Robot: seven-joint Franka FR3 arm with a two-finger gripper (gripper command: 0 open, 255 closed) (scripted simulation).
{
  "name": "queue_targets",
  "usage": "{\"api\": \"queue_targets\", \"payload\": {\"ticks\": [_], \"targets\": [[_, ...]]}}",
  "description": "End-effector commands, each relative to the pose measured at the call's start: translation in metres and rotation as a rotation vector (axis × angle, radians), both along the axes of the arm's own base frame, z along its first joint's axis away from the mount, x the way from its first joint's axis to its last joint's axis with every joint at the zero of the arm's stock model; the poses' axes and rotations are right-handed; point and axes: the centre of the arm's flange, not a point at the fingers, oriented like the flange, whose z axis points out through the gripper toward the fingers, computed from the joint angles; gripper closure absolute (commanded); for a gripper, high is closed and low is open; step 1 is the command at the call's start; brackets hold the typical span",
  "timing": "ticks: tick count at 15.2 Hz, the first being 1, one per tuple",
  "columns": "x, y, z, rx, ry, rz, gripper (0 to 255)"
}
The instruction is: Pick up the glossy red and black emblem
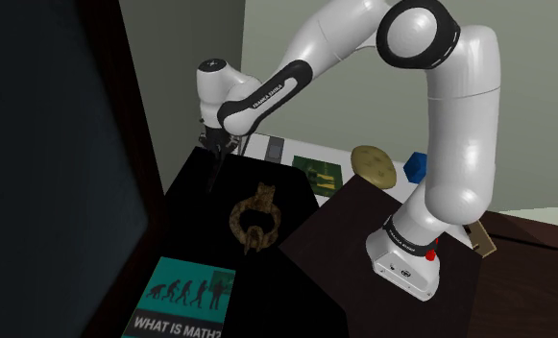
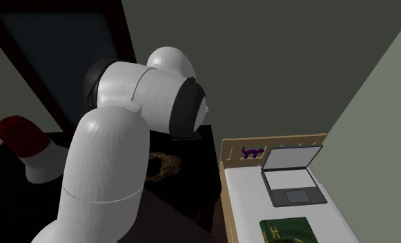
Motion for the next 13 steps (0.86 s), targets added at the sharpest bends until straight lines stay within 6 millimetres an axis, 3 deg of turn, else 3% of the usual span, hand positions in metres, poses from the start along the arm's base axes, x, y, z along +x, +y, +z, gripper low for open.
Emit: {"api": "queue_targets", "payload": {"ticks": [1, 11, 13], "targets": [[-0.001, 0.000, 0.011, 0.000, 0.000, 0.000, 255], [-0.001, 0.000, 0.063, 0.000, 0.000, 0.000, 255], [-0.001, 0.000, 0.064, 0.000, 0.000, 0.000, 255]]}}
